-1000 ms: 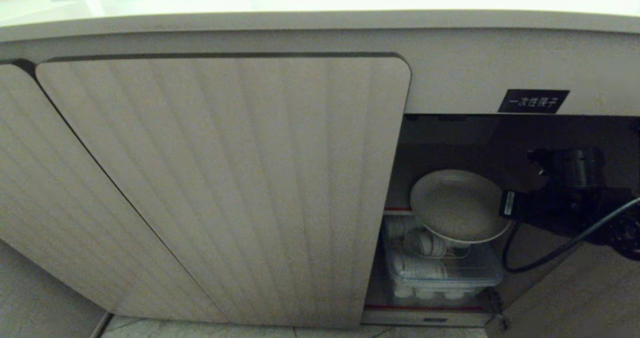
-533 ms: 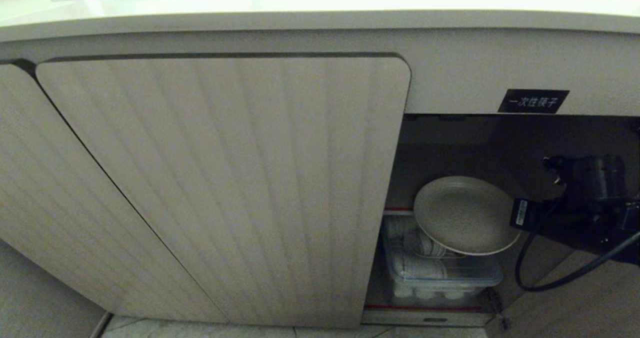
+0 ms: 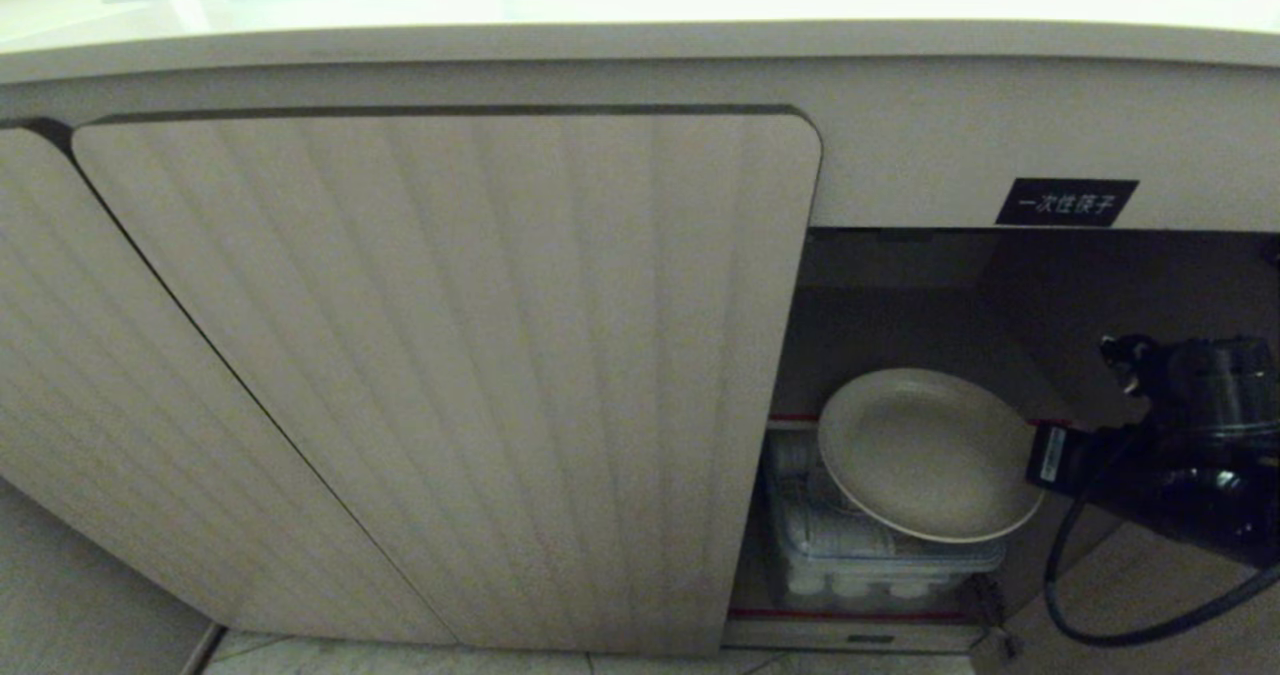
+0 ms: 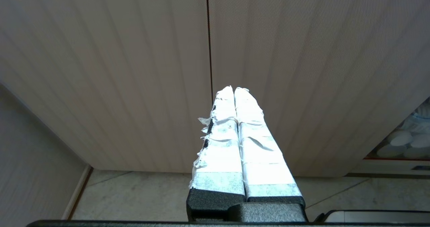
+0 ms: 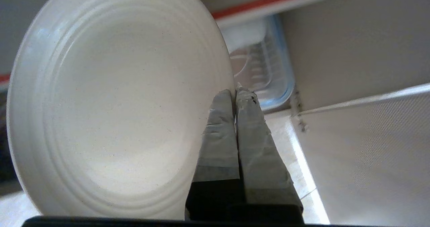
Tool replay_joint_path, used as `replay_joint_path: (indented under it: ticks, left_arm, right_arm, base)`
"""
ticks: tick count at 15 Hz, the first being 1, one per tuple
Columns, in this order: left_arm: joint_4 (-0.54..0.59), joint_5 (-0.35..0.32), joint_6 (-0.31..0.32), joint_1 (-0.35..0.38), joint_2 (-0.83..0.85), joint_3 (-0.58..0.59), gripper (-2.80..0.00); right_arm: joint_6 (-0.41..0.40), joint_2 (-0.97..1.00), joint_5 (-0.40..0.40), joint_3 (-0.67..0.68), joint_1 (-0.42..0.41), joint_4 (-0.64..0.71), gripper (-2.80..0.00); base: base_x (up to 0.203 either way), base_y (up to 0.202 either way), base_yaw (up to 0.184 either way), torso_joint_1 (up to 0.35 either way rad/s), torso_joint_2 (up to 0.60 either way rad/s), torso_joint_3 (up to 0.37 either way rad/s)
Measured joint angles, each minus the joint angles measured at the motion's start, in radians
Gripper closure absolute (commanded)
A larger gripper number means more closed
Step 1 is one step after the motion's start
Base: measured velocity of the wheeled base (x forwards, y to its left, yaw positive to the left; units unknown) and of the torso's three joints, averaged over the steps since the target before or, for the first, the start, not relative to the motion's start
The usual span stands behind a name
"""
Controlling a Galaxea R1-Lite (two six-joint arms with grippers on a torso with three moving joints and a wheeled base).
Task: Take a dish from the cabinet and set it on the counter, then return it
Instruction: Take the plate from the cabinet, then place it on the table
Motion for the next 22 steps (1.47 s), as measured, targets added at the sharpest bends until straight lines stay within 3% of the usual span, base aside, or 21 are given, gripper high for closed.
replay_joint_path:
  ticks: [13, 22]
  left_arm:
    - [0.0, 0.0, 0.0, 0.0, 0.0, 0.0, 0.0]
    - [0.0, 0.0, 0.0, 0.0, 0.0, 0.0, 0.0]
  right_arm:
    - [0.012, -0.208, 0.0, 0.285, 0.131, -0.009, 0.0]
    - [0.087, -0.272, 0.0, 0.381, 0.258, -0.007, 0.0]
  base:
    - [0.0, 0.0, 0.0, 0.0, 0.0, 0.0]
    - [0.0, 0.0, 0.0, 0.0, 0.0, 0.0]
